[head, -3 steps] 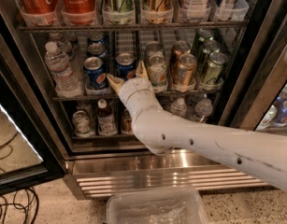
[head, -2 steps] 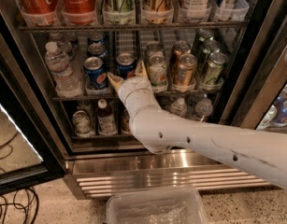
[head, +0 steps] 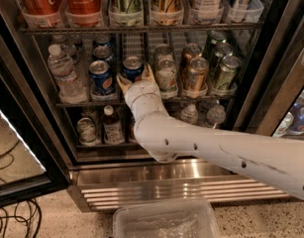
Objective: Pick pepsi can from middle shelf of fridge
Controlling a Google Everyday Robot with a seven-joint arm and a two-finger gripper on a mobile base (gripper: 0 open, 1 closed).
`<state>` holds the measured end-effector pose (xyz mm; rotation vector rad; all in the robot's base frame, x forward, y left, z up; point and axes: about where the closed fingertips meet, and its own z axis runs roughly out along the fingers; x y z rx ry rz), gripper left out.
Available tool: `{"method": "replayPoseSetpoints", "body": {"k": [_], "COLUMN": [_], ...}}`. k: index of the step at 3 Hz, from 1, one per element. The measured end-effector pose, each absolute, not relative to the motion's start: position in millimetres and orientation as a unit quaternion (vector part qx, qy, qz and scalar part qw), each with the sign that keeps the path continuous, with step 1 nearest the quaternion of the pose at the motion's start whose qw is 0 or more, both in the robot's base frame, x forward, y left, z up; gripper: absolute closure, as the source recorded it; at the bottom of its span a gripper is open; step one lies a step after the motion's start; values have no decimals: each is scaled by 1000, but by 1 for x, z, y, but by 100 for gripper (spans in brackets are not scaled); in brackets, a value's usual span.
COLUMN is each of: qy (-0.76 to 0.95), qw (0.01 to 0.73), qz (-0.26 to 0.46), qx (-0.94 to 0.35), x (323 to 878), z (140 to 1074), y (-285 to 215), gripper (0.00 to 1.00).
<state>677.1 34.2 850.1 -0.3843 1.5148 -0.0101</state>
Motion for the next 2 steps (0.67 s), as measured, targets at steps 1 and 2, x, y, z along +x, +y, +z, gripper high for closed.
{"method": "replayPoseSetpoints", "body": {"k": [1,2], "qy": [683,683], "qw": [710,710], "qz": [-5,-5], "qx": [-173,-173], "x": [677,677], "z": [850,850], "y": [34,34], "gripper": [73,96]}}
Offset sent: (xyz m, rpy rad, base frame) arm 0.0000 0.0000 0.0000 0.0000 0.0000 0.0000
